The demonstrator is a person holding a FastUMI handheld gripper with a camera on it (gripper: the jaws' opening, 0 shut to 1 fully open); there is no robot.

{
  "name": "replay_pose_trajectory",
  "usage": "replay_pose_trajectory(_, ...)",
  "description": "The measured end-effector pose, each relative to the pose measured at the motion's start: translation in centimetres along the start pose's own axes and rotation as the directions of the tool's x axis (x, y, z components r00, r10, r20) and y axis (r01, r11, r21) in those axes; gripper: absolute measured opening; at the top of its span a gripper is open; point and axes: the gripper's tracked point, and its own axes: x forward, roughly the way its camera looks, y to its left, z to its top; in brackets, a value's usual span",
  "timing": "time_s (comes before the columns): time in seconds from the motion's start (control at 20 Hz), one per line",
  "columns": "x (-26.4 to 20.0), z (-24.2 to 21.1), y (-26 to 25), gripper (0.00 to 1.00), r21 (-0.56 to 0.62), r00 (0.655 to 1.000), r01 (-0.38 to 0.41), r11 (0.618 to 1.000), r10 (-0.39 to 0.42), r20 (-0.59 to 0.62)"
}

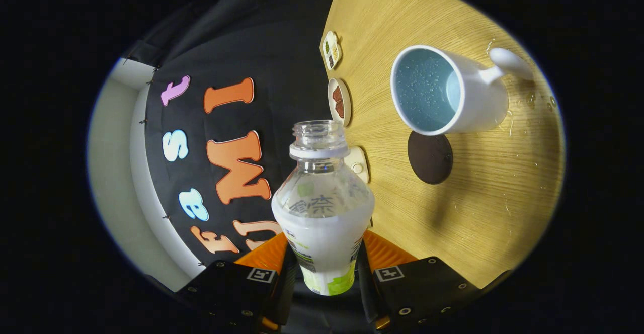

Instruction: Take the bottle from table, then pour the juice into the cup, finally place the bottle on the coaster

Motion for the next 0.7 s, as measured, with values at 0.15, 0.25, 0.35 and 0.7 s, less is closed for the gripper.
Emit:
replay_pose_trajectory(0.15,-0.06,0.13,0.07,0.57,0.016,1.0,0.003,1.0,-0.003,-0.004)
replay_pose_trajectory(0.25,-0.02,0.06,0.02,0.57,0.025,1.0,0.002,1.0,-0.002,-0.008)
replay_pose_trajectory(0.35,-0.05,0.06,-0.03,0.57,0.025,1.0,0.005,1.0,-0.005,-0.013)
replay_pose_trajectory(0.7,-0.13,0.12,0.22,0.57,0.061,1.0,0.006,0.998,-0.005,-0.018)
